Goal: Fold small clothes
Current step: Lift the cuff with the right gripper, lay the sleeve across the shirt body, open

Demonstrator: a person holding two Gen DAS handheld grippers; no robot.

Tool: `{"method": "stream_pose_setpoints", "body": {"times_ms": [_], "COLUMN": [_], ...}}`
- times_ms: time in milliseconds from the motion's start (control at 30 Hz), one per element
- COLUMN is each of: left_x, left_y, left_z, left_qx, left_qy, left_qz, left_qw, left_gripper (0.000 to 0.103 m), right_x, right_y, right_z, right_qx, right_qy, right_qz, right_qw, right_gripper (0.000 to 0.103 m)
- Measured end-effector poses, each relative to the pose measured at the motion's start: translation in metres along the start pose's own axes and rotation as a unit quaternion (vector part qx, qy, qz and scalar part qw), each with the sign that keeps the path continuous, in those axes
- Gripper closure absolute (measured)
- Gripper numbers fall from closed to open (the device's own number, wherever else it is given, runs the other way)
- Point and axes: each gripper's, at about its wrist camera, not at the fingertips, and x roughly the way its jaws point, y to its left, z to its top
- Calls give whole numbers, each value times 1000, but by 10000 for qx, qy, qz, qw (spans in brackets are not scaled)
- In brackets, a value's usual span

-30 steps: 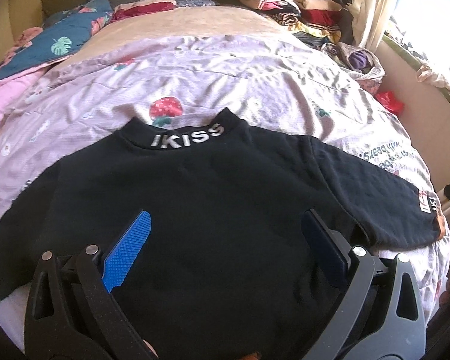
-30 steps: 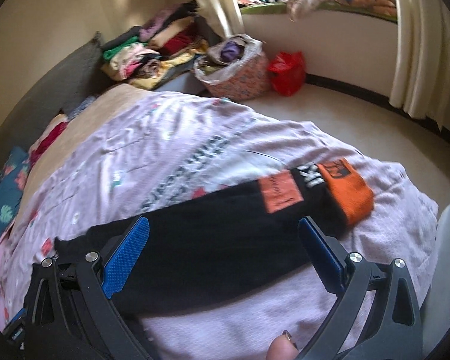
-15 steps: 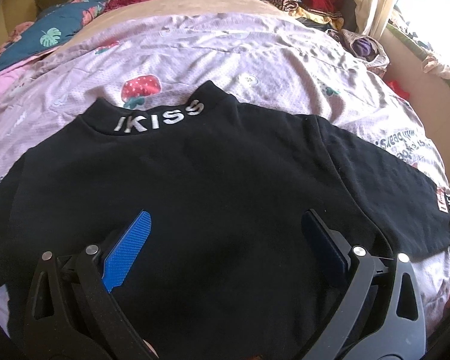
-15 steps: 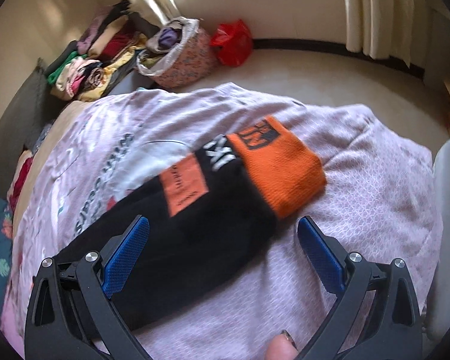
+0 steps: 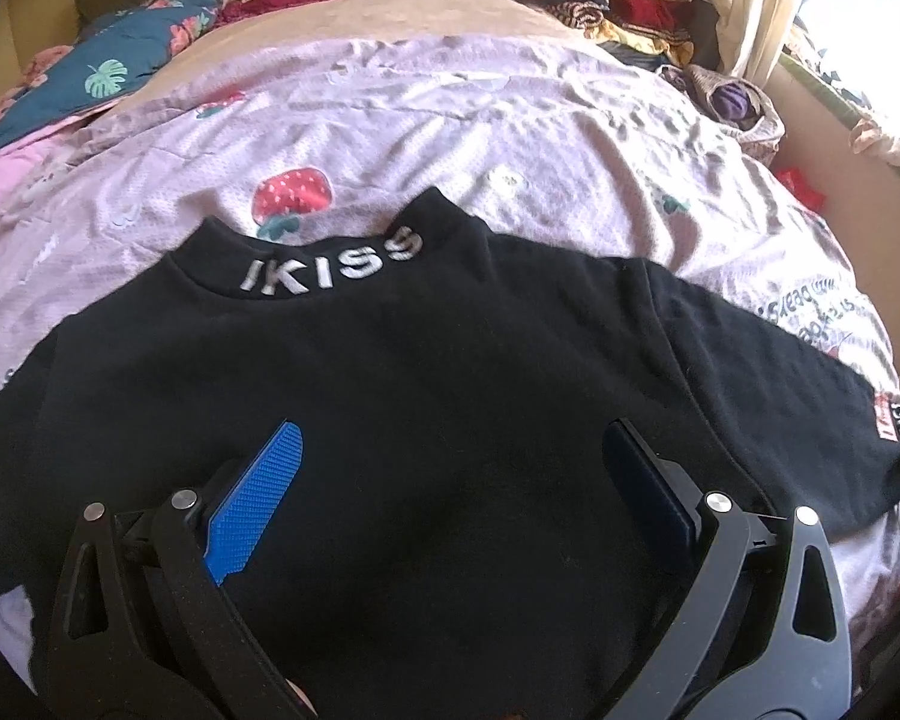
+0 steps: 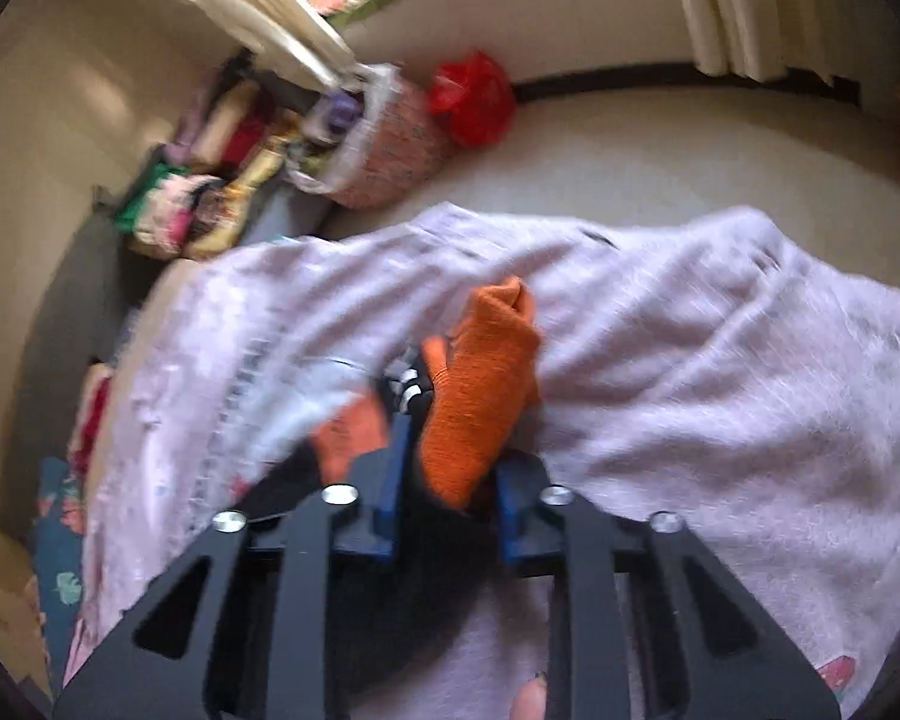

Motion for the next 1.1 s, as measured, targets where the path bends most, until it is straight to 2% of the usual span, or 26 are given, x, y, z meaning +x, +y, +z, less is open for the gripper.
{"method": "stream_pose_setpoints", "body": {"times_ms": [233,433,567,700,1100], "left_x": [-21,-38,-51,-63,-87], "left_y": [17,30,41,55,104], "left_z": [5,9,13,16,17], "left_qx": [-263,-287,-265,-428,-910], "left_qy": [-113,-190,-310,-359,-468], "left_qz": [-191,-267,-273,-485,-861], "left_qw": [9994,9991,9988,9973,9910], "left_gripper": [9,9,9,9,9], "right_x": [-45,-75,-89,-99,-126], "right_y": [50,89,117,147,235], "right_z": [-11,-23,-32,-46,-95], "right_qx": [-822,-1308,-1611,-1939,-2977], "right_qy": [-434,-700,-703,-670,-479], "right_qz": [952,1295,1513,1695,2363], "right_qw": [9911,9804,9727,9639,9237], "right_gripper": [88,88,88,88,88]}}
